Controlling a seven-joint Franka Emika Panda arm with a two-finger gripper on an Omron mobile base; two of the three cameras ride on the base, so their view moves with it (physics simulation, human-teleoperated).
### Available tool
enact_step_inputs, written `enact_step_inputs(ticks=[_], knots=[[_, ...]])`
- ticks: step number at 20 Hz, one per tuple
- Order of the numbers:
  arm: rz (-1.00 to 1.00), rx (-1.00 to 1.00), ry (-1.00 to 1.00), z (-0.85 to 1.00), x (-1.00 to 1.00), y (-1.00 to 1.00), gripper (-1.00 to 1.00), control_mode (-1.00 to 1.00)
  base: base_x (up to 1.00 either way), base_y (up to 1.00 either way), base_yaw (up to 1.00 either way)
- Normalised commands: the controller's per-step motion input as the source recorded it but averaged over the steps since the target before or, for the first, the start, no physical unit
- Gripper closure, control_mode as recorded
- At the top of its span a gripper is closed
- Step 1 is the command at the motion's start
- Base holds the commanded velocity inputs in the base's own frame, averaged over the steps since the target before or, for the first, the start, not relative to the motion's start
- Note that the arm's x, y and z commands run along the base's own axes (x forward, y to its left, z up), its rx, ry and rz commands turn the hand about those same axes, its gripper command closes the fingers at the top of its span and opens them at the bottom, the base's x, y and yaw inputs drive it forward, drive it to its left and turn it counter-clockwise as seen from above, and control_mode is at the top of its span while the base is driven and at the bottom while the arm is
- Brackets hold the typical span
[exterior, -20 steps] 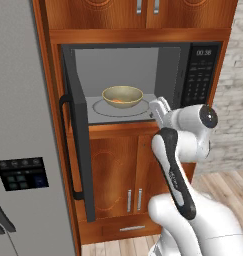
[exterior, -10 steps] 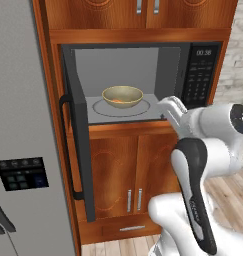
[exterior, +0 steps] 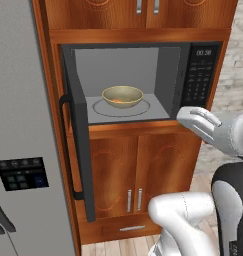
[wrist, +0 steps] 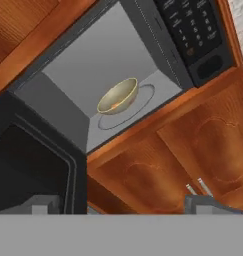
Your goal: Remove the orange from the bowl and place it on the small plate. Then place the bowl with only the shrimp in the microwave, close the door, and press the start button to microwave the shrimp.
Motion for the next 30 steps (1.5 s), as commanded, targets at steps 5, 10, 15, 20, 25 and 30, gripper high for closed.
enact_step_inputs(ticks=[5, 10, 15, 20, 25, 30], knots=[[0.22, -0.23, -0.16, 0.45, -1.0, -0.1, -1.0, -1.0, 0.0, 0.0, 0.0], [0.14, -0.26, -0.08, 0.53, -1.0, 0.0, -1.0, -1.0, 0.0, 0.0, 0.0], [0.18, -0.3, -0.16, 0.31, -0.99, 0.26, -1.0, -1.0, 0.0, 0.0, 0.0], [0.17, -0.38, -0.2, 0.1, -0.7, 0.71, -1.0, -1.0, 0.0, 0.0, 0.0], [0.01, -0.49, -0.01, -0.13, -0.03, 1.0, -1.0, -1.0, 0.0, 0.0, 0.0], [0.0, -0.52, 0.05, -0.42, 0.0, 1.0, -1.0, -1.0, 0.0, 0.0, 0.0]])
